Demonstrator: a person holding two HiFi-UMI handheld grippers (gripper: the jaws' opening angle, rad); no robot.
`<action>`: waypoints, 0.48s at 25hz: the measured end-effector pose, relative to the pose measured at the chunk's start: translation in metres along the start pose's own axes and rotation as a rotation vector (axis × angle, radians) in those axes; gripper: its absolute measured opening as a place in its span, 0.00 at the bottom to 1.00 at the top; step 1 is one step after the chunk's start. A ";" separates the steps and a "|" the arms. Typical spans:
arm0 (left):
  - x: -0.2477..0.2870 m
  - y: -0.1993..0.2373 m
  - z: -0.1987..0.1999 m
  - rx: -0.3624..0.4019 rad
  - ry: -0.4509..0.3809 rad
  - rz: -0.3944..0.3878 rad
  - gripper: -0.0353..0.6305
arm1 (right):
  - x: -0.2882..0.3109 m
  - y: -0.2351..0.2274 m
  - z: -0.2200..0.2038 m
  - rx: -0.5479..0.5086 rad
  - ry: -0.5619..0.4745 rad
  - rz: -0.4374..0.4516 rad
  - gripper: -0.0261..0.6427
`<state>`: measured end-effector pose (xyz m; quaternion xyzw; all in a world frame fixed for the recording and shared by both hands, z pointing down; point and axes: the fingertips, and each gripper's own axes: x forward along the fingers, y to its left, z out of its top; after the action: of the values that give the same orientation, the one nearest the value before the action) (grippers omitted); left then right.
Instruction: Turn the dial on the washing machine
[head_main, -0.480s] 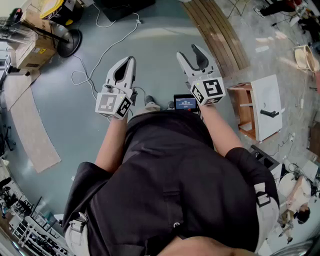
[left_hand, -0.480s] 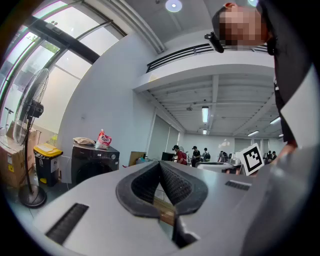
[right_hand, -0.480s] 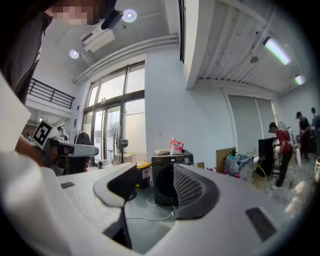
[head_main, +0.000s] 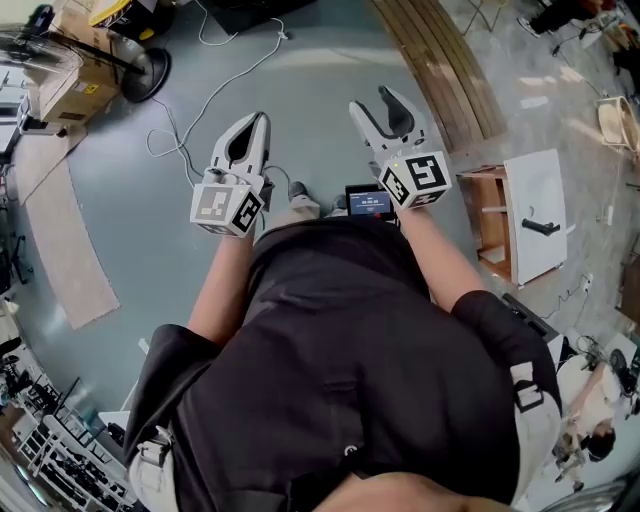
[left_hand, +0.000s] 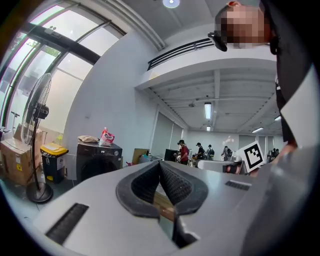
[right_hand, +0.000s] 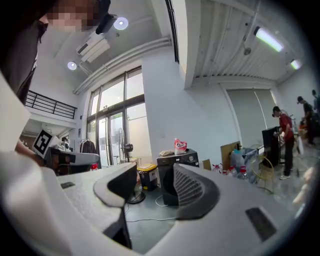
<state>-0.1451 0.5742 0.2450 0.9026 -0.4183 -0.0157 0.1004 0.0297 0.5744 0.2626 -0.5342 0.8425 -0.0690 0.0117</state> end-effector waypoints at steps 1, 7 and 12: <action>-0.001 -0.004 -0.001 0.003 0.000 0.001 0.05 | -0.002 -0.002 -0.001 0.003 0.001 0.001 0.39; -0.004 -0.025 -0.021 -0.027 0.007 -0.011 0.05 | -0.026 -0.006 -0.010 -0.052 -0.003 0.014 0.39; -0.006 -0.044 -0.023 -0.011 0.016 -0.018 0.05 | -0.040 0.001 -0.009 -0.094 -0.018 0.050 0.39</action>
<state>-0.1132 0.6099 0.2583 0.9059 -0.4093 -0.0118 0.1084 0.0452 0.6114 0.2688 -0.5134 0.8578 -0.0243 -0.0038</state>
